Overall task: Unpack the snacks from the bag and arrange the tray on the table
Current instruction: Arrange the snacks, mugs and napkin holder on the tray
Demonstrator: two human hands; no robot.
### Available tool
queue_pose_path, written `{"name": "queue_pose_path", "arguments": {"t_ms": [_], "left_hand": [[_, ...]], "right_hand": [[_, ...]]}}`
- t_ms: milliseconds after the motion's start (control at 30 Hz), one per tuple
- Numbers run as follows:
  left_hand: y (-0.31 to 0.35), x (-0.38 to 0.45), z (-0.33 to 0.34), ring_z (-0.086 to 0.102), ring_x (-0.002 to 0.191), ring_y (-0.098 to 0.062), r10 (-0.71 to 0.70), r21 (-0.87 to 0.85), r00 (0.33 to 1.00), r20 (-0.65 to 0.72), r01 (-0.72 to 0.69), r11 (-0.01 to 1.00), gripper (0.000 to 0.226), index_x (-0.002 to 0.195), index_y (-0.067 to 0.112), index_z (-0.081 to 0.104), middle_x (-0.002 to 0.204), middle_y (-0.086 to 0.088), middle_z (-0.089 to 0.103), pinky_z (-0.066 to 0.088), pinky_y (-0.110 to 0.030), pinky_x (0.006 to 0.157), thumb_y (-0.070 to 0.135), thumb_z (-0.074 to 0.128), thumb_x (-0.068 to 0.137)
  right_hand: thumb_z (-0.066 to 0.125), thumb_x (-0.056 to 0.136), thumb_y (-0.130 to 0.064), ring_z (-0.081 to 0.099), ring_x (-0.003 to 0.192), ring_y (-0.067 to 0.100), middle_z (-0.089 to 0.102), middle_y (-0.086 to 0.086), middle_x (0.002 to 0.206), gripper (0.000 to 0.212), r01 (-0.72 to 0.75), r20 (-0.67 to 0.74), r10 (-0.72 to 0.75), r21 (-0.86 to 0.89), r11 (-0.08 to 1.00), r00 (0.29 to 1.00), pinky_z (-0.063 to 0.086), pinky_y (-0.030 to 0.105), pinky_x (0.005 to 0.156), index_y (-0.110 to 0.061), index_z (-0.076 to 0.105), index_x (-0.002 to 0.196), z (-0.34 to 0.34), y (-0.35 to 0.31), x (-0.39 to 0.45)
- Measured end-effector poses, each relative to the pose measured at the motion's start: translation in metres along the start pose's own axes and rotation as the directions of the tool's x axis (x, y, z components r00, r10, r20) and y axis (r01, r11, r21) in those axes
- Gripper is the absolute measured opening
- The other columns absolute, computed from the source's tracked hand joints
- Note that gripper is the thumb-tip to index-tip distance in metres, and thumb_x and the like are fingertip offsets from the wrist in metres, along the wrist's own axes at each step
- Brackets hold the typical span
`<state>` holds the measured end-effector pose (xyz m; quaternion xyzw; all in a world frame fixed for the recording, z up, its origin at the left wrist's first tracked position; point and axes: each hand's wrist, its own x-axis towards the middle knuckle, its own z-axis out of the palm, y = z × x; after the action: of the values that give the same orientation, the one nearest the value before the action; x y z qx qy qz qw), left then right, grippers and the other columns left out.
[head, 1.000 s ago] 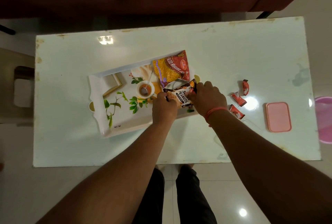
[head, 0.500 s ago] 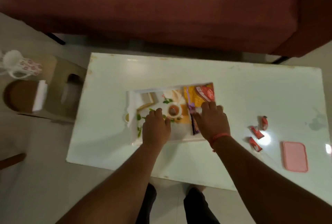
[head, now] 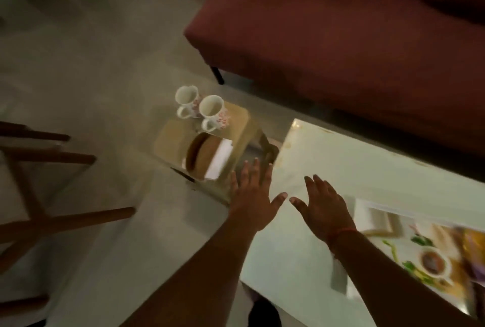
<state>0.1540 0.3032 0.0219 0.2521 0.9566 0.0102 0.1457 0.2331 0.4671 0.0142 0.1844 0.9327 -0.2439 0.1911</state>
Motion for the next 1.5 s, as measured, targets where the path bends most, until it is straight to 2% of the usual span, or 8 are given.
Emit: {"name": "queue_pose_path", "arguments": {"t_ms": [133,267,433,600,733,933,1233,1500], "left_hand": [[-0.109,0.047,-0.041,0.029,0.145,-0.040,0.063,0.091,0.977,-0.205,-0.045,0.995,0.075,0.152,0.020,0.030,0.157,-0.018,0.033,0.023,-0.061,0.115,0.066,0.022,0.094],[-0.186,0.107,-0.076,0.028,0.145,-0.038,0.029,0.149,0.964,-0.263,0.011,0.989,0.066,0.152,0.016,0.028,0.158,-0.017,0.030,0.022,-0.061,0.115,0.048,0.039,0.095],[-0.239,0.180,-0.103,0.022,0.147,-0.038,-0.091,0.150,0.985,-0.144,0.113,0.982,0.083,0.153,0.019,0.019,0.160,-0.017,0.019,0.028,-0.057,0.115,0.037,0.065,0.087],[-0.257,0.230,-0.095,0.013,0.148,-0.042,-0.133,0.013,0.991,0.006,0.133,0.991,0.082,0.155,0.025,0.011,0.163,-0.016,0.005,0.033,-0.058,0.110,0.037,0.061,0.091],[-0.266,0.260,-0.095,0.036,0.134,-0.044,-0.064,0.058,0.996,0.069,0.060,0.996,0.079,0.153,0.026,0.023,0.148,-0.022,0.033,0.038,-0.052,0.107,0.036,0.064,0.087],[-0.270,0.267,-0.097,0.037,0.125,-0.044,-0.083,0.038,0.990,0.116,0.080,0.996,0.065,0.140,0.027,0.043,0.139,-0.017,0.036,0.040,-0.049,0.101,0.031,0.073,0.082],[-0.189,0.253,-0.129,0.042,0.113,-0.047,0.159,0.225,0.985,-0.070,-0.140,0.964,0.058,0.130,0.022,0.052,0.133,-0.019,0.043,0.048,-0.051,0.090,0.034,0.074,0.079],[0.048,0.194,-0.123,0.041,0.117,-0.037,0.479,0.222,0.877,0.028,-0.473,0.853,0.058,0.134,0.030,0.049,0.131,-0.010,0.041,0.054,-0.048,0.086,0.031,0.073,0.081]], "right_hand": [[0.044,0.095,-0.057,0.031,0.144,0.031,0.028,0.008,0.159,0.070,0.108,-0.021,-0.108,-0.012,0.994,0.994,0.034,0.049,0.113,-0.020,0.026,0.151,0.001,-0.089,0.068],[0.059,0.089,-0.044,0.034,0.142,0.035,0.029,0.010,0.158,0.072,0.206,-0.042,-0.209,-0.055,0.977,0.977,0.037,0.053,0.111,-0.022,0.027,0.149,-0.016,-0.159,0.142],[0.075,0.079,-0.022,0.036,0.138,0.039,0.028,0.012,0.157,0.089,0.327,-0.078,-0.346,-0.183,0.927,0.935,0.043,0.054,0.105,-0.019,0.024,0.151,-0.047,-0.223,0.219],[0.076,0.079,-0.015,0.035,0.138,0.039,0.018,0.008,0.161,0.095,0.391,0.143,-0.364,-0.320,0.863,0.921,0.043,0.052,0.107,-0.027,0.018,0.154,-0.048,-0.256,0.256],[0.075,0.078,-0.009,0.055,0.117,0.037,0.030,0.012,0.150,0.088,0.394,0.137,-0.370,-0.325,0.860,0.919,0.051,0.045,0.096,-0.027,0.028,0.150,-0.043,-0.264,0.265],[0.075,0.079,-0.014,0.057,0.109,0.035,0.029,0.013,0.146,0.086,0.411,0.127,-0.392,-0.333,0.848,0.911,0.050,0.042,0.092,-0.027,0.029,0.150,-0.040,-0.268,0.270],[0.083,0.068,-0.021,0.059,0.104,0.042,0.034,0.013,0.144,0.097,0.257,-0.142,-0.278,-0.146,0.955,0.950,0.053,0.047,0.088,-0.019,0.028,0.148,-0.075,-0.173,0.227],[0.081,0.065,-0.024,0.056,0.104,0.043,0.043,0.015,0.135,0.084,-0.068,-0.193,0.056,-0.057,0.996,0.980,0.050,0.044,0.085,-0.016,0.040,0.139,-0.098,0.008,0.079]]}}
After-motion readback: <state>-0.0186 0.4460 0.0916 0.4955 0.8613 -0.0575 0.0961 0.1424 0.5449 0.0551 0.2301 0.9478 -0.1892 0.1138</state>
